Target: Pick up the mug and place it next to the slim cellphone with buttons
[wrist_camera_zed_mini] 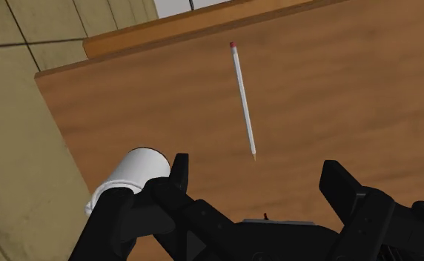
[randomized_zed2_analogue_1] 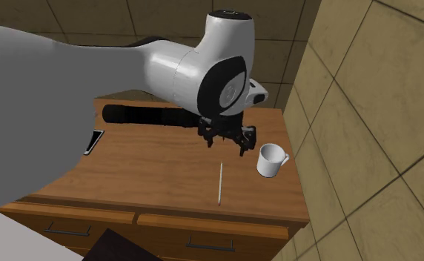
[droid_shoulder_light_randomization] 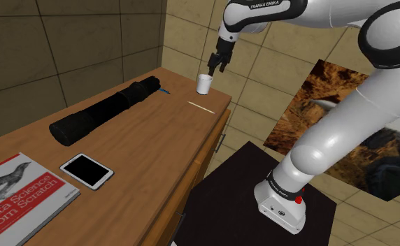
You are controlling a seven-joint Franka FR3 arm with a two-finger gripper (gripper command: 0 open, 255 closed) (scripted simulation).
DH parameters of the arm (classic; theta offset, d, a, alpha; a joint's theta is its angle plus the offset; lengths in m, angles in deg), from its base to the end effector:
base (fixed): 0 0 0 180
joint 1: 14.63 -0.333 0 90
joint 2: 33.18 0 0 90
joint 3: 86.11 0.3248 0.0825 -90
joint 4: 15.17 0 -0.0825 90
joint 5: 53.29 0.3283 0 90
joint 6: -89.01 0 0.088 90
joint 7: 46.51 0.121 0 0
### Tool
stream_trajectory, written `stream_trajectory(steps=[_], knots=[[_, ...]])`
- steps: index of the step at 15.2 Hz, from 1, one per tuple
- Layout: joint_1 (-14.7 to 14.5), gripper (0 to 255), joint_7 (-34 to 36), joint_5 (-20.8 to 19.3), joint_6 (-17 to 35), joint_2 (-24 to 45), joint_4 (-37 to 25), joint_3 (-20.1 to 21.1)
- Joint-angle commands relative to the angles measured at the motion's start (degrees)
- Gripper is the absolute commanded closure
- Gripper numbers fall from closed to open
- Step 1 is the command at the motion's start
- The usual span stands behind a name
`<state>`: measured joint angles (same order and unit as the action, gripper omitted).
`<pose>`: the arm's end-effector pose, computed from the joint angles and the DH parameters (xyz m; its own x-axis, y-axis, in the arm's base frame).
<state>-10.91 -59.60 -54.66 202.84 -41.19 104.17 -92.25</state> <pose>0.4581 -0.0836 0.5061 0.9970 0.0665 0.0401 0.0659 -0.9977 0.0169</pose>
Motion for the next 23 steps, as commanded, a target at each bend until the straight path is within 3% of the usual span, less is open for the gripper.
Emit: stream_trajectory(steps=[1,14,23], knots=[[0.28,0,-1.15,-0.06,1.33,4.24,-2.67,-0.48],[3.54,0,-7.80,0.87,2.68,32.86,-28.60,-2.03],[3.82,0,-7.95,1.13,7.49,35.09,-26.01,-1.93]])
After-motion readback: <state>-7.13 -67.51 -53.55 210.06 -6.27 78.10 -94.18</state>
